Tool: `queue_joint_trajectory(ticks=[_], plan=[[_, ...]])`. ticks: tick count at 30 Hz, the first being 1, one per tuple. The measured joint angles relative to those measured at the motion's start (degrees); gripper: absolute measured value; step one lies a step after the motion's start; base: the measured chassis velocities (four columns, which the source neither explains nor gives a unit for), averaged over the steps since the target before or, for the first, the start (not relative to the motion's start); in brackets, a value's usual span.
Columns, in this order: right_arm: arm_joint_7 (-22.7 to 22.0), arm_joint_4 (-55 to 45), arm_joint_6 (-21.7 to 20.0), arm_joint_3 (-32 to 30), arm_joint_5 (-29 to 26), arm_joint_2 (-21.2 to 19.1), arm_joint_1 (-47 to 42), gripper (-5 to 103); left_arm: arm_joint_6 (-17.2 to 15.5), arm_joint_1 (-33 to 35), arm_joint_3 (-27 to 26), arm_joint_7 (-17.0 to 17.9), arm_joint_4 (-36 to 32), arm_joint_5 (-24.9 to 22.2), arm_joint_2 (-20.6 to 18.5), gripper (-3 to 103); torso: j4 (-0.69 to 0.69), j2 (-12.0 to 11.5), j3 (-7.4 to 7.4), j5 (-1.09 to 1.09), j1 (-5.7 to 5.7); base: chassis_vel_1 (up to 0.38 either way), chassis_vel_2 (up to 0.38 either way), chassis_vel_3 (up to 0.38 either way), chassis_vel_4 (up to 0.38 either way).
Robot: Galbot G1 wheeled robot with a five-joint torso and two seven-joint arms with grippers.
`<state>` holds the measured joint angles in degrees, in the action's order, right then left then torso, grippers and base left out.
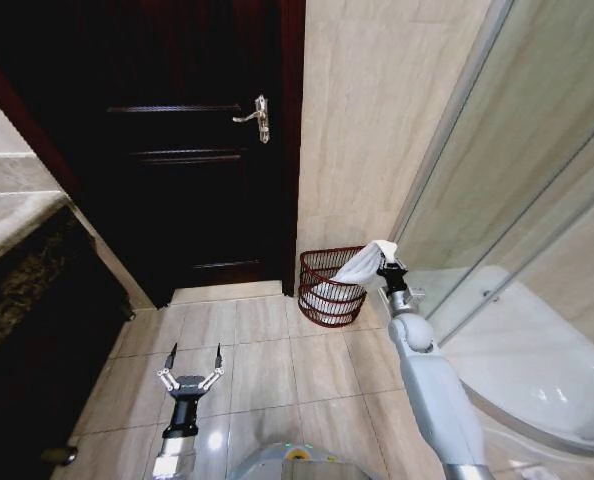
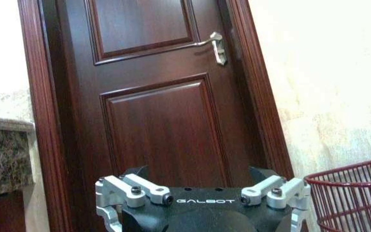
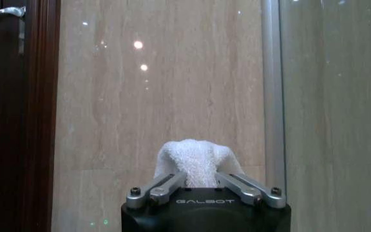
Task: Discard the used towel into the hamper.
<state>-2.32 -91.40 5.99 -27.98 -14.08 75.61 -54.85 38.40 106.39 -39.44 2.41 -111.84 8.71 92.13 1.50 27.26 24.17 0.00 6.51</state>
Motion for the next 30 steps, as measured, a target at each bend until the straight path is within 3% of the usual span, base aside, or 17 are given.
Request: queue_joint_trajectory(ticks=[10,30], plan=[[0.4,-0.2,0.0,0.4,2.4,0.7,0.0,5,0.9,-0.1,-0.1,0.4,0.6,-0.7,0.0,100,0.00,-1.6,-0.96,0.00,-0.69,0.000,0.000,0.000,0.000],[0.2,0.5,0.6,1.0,3.1,2.3,0.4,5,1.2,0.1,-0.3,0.5,0.4,-1.2,0.0,100,0.00,-1.4,-0.79,0.00,-0.56,-0.037,0.035,0.036,-0.036]])
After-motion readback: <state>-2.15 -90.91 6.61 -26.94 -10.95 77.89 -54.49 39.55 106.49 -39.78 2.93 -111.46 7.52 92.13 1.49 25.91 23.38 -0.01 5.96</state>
